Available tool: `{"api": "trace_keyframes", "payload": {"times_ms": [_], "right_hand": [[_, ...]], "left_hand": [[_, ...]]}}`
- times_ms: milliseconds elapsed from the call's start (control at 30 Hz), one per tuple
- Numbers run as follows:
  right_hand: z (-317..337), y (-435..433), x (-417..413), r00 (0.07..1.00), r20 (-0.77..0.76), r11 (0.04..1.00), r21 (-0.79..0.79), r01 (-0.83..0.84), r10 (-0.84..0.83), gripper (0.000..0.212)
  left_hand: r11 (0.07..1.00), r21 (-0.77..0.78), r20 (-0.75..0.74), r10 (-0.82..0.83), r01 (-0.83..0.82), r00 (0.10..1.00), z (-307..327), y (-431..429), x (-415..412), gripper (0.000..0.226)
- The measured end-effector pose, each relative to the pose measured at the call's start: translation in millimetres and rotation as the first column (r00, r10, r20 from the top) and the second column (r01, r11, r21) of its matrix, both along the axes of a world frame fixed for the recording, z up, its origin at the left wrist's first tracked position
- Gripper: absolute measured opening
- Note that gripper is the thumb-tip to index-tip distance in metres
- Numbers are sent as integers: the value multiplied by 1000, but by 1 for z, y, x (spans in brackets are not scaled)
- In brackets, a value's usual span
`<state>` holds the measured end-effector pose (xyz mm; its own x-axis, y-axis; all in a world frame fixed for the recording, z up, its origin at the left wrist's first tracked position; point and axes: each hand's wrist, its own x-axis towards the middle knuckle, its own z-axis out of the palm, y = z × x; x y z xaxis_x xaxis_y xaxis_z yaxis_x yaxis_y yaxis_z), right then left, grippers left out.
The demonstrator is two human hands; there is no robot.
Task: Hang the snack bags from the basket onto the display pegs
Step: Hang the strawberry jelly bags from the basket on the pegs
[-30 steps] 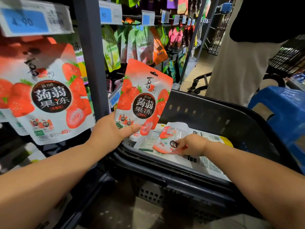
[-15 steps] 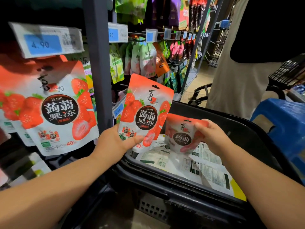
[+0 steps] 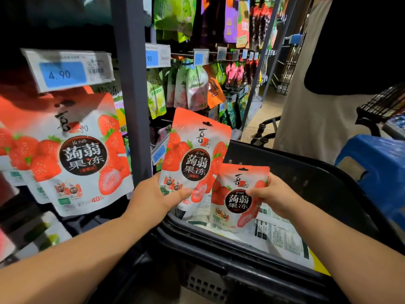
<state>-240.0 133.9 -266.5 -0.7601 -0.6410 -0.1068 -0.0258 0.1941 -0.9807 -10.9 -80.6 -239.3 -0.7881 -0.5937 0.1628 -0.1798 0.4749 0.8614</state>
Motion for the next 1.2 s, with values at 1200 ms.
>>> {"api": "trace_keyframes", "payload": {"times_ms": [1200], "right_hand": [[110, -38, 89, 998, 47, 860, -510, -6, 35, 13]], "left_hand": [[953, 255, -231, 223, -162, 947, 51, 2, 80, 47]]}}
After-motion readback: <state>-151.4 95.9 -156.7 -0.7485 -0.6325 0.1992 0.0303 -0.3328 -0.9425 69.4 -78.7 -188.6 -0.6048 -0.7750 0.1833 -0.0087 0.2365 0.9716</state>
